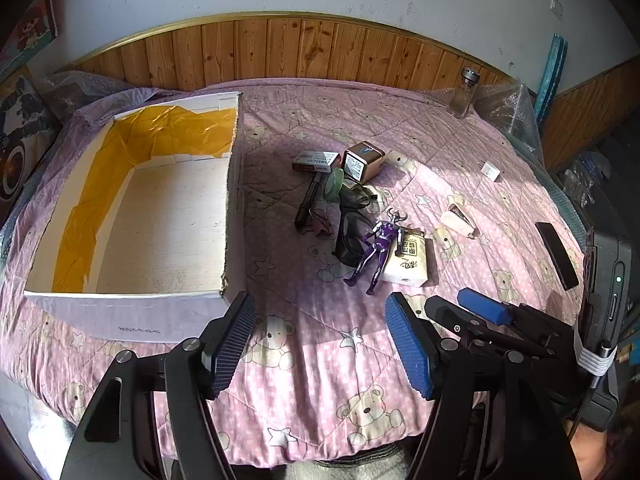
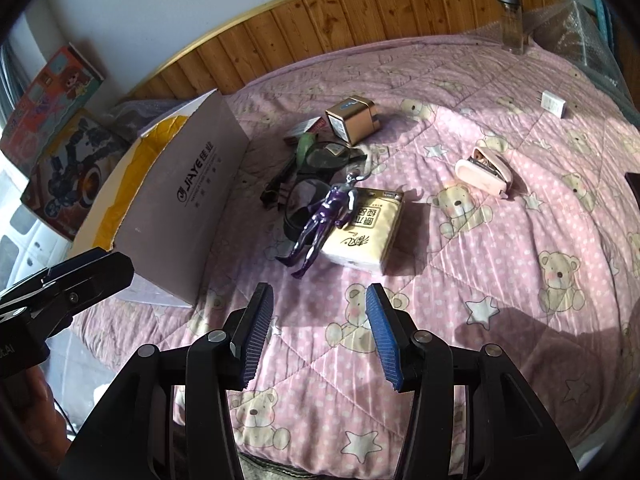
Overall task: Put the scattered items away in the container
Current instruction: 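Grasp the purple action figure with the left tool while the right tool grasps the tissue pack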
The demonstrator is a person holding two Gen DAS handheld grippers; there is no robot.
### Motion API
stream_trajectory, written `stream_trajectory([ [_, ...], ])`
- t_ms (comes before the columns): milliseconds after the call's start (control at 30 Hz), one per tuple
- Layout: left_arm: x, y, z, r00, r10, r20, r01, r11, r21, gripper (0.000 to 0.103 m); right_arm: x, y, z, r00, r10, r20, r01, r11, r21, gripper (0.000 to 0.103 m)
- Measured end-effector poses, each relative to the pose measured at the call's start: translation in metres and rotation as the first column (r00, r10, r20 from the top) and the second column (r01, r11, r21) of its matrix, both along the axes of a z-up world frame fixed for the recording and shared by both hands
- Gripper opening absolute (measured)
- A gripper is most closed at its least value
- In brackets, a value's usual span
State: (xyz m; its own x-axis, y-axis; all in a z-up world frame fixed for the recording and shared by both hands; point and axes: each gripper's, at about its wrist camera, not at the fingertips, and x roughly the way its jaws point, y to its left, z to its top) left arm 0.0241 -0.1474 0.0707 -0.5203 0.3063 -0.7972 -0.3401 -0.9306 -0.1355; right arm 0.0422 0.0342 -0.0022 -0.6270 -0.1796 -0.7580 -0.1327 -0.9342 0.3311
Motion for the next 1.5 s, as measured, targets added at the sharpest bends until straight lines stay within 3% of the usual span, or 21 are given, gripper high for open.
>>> stream_trajectory([
  [233, -0.029, 0.036, -0.025, 0.995, -0.070, 0.073, 0.068, 0.997, 0.025, 0.070, -0.019, 0.033, -0.027, 0.997, -0.035, 0.073, 0.039, 0.997, -0.064, 0.052],
  [567, -0.073, 0.082, -0.059, 0.985, -0.110, 0.134, 0.113, 0.993, -0.015, 0.070, -0.058, 0.048, -0.060, 0.992, 0.005, 0.129, 0.011, 0.993, -0.121, 0.052],
  [833, -0.096, 0.105, -0.086, 0.979, -0.129, 0.159, 0.140, 0.988, -0.062, 0.070, -0.080, 0.041, -0.063, 0.994, 0.069, 0.080, -0.062, 0.994, -0.087, 0.054],
  [1167, -0.119, 0.102, -0.101, 0.977, -0.111, 0.181, 0.122, 0.991, -0.050, 0.070, -0.093, 0.039, -0.061, 0.993, 0.091, 0.074, -0.086, 0.994, -0.066, 0.054],
  [1233, -0.120, 0.101, -0.101, 0.978, -0.113, 0.176, 0.124, 0.991, -0.050, 0.067, -0.094, 0.040, -0.061, 0.993, 0.090, 0.078, -0.086, 0.995, -0.053, 0.051],
  [1367, -0.123, 0.093, -0.099, 0.981, -0.108, 0.160, 0.118, 0.991, -0.058, 0.037, -0.095, 0.047, -0.058, 0.994, 0.068, 0.090, -0.066, 0.997, -0.031, 0.043],
  [1500, -0.127, 0.070, -0.098, 0.980, -0.074, 0.183, 0.072, 0.997, 0.015, 0.036, -0.096, 0.057, -0.053, 0.994, 0.033, 0.101, -0.032, 0.999, -0.014, 0.038],
])
